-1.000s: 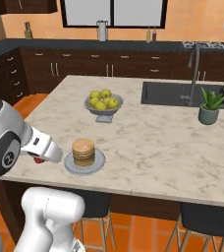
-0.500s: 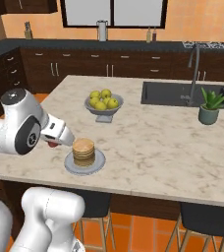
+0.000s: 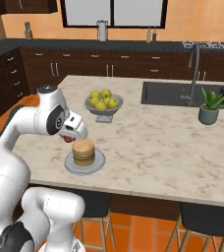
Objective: Take the strawberry from the fridge and place it on top of the pancake, located on the dining counter.
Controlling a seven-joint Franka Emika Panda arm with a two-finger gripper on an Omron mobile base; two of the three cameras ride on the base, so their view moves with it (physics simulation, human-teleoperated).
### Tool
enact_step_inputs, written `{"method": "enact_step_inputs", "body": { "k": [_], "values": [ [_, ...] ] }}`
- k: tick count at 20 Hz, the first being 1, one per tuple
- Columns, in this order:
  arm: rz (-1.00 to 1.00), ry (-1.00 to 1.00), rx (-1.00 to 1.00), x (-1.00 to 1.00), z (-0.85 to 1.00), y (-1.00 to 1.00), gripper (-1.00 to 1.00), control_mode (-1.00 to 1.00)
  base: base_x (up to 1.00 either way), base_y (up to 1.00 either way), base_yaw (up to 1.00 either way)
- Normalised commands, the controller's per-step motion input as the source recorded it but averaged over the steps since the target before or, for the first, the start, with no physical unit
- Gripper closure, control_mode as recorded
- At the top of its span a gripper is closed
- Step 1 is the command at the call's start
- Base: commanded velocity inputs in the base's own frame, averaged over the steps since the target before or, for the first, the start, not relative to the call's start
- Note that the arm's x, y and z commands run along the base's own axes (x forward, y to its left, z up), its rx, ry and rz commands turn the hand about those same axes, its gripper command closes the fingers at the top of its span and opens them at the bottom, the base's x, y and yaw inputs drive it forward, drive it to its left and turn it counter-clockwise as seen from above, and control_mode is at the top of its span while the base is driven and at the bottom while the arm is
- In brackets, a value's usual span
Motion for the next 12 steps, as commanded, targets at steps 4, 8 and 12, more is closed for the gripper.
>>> {"method": "enact_step_inputs", "body": {
  "k": [4,8,12],
  "values": [
    [-0.02,0.08,0.12,0.89,-0.37,-0.23,1.0,-1.0,0.0,0.0,0.0],
    [0.0,-0.01,0.04,0.42,-0.2,-0.11,1.0,-1.0,0.0,0.0,0.0],
    [0.0,0.0,-0.13,0.43,-0.64,0.11,1.0,-1.0,0.0,0.0,0.0]
  ]
}}
